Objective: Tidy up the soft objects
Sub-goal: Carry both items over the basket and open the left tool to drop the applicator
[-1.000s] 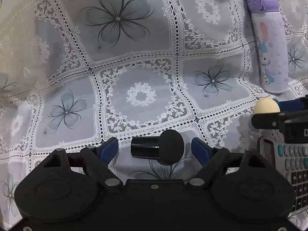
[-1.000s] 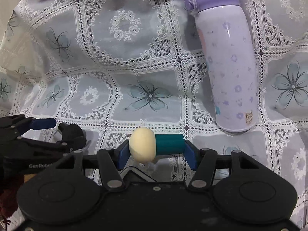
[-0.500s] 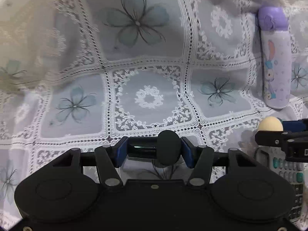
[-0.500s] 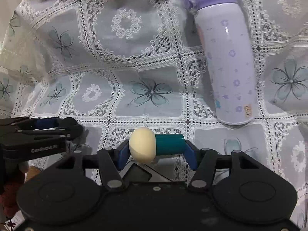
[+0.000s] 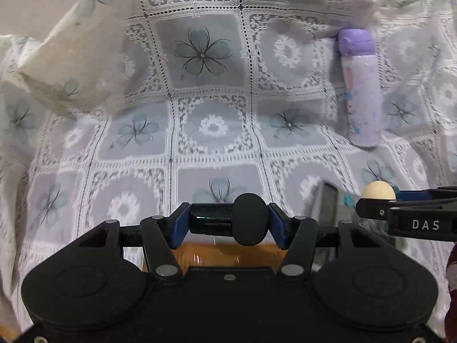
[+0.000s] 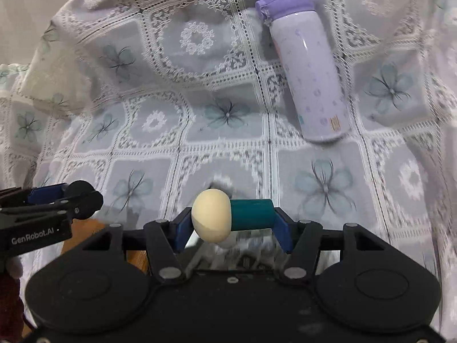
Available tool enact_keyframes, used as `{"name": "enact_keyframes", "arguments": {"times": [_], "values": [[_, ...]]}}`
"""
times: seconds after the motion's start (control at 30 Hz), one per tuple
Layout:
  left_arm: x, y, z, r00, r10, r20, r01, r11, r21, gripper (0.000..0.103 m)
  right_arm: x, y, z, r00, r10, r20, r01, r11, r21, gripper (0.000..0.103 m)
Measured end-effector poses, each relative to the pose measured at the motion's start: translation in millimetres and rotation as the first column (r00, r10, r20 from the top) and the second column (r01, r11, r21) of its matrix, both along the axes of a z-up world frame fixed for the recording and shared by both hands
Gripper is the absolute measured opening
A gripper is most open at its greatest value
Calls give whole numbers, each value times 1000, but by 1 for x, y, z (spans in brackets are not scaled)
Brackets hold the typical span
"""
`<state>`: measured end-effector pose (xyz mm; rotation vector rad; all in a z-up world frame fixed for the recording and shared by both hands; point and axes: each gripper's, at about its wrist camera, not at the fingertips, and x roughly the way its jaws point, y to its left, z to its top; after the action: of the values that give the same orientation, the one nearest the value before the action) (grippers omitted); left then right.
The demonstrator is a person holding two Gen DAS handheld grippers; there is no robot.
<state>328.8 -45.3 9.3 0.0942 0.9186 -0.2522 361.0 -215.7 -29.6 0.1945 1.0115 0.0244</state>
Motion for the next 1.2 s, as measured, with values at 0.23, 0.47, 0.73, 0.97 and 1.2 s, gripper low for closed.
{"name": "enact_keyframes", "arguments": {"times": [0.23,0.47,0.73,0.97,1.2], "values": [[-62,14,12,1000,16,-18,-16,1000,-19,55,-70,3,17,1000,-22,1,22,999,24,59],[-128,23,19,1000,16,-8,-16,999,-31,55,-146,1,25,999,-53,-10,54,997,50,59],[-203,21,12,1000,12,-26,-13,999,-37,55,-227,6,22,997,-77,-22,78,993,88,59],[-247,20,4,999,23,-45,-25,998,-59,55,-283,9,21,995,-105,-5,105,989,107,59],[-284,13,1,999,22,-34,-24,998,-57,55,-325,11,24,991,-129,24,125,982,139,59]]}}
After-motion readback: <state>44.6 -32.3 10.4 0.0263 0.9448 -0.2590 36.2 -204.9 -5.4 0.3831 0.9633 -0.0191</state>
